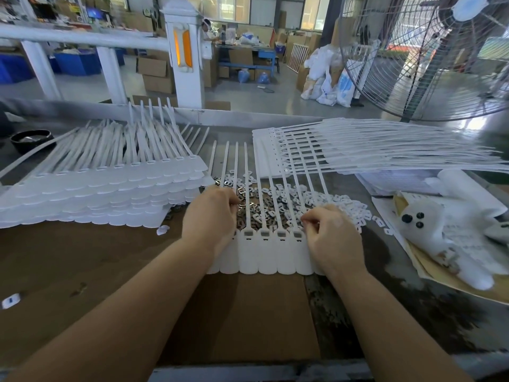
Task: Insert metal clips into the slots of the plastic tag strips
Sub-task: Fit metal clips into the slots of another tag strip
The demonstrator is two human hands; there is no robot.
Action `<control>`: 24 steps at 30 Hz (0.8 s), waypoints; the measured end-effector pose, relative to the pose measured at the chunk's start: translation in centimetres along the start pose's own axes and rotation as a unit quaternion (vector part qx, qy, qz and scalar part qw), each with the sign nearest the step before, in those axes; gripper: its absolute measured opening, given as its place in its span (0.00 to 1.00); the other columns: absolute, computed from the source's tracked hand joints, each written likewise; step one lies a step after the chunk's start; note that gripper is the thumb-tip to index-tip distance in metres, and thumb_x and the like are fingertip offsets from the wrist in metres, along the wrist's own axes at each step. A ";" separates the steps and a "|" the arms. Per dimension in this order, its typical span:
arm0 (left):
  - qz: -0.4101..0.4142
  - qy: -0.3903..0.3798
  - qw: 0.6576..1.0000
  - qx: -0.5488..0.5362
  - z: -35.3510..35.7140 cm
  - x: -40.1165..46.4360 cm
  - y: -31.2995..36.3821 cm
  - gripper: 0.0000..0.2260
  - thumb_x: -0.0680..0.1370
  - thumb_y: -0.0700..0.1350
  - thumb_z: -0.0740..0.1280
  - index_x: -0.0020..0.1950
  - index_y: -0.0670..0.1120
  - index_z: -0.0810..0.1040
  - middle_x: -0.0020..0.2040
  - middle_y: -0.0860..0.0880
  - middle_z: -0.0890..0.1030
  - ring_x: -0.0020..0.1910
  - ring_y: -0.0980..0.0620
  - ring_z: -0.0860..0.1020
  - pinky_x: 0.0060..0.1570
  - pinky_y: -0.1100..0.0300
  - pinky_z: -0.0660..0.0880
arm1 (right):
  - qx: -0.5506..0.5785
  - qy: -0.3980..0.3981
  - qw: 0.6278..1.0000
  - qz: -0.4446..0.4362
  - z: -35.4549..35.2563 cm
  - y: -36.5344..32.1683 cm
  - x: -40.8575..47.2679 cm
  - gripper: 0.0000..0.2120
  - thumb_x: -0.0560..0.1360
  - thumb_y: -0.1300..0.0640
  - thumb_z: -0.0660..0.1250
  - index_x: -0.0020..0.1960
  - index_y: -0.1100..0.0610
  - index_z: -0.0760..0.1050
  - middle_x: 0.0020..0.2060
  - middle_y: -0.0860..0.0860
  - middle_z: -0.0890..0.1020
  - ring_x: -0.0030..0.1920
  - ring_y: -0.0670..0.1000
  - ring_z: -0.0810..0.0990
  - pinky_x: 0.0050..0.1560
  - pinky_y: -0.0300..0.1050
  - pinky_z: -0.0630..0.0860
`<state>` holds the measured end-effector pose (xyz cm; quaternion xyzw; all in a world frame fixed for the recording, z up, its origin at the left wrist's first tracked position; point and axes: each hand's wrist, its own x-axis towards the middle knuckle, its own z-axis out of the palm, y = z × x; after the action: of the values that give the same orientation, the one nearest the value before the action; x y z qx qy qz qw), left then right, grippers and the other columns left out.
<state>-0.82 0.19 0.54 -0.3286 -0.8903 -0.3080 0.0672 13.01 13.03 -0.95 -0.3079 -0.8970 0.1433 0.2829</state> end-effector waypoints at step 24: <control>-0.015 -0.048 0.995 0.086 -0.3 0.9 -1.1 0.09 0.78 0.41 0.64 0.57 0.43 0.80 0.55 0.43 0.76 0.53 0.46 0.75 0.49 0.59 0.69 | 0.007 0.013 1.000 -0.019 0.1 0.0 -0.4 0.07 0.77 0.60 0.63 0.50 0.57 0.80 0.45 0.51 0.77 0.46 0.50 0.75 0.48 0.42 0.70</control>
<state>-2.23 -0.13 0.51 -0.3225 -0.9206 -0.2148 0.0483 13.18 12.81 -1.23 -0.2907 -0.8978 0.1405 0.2994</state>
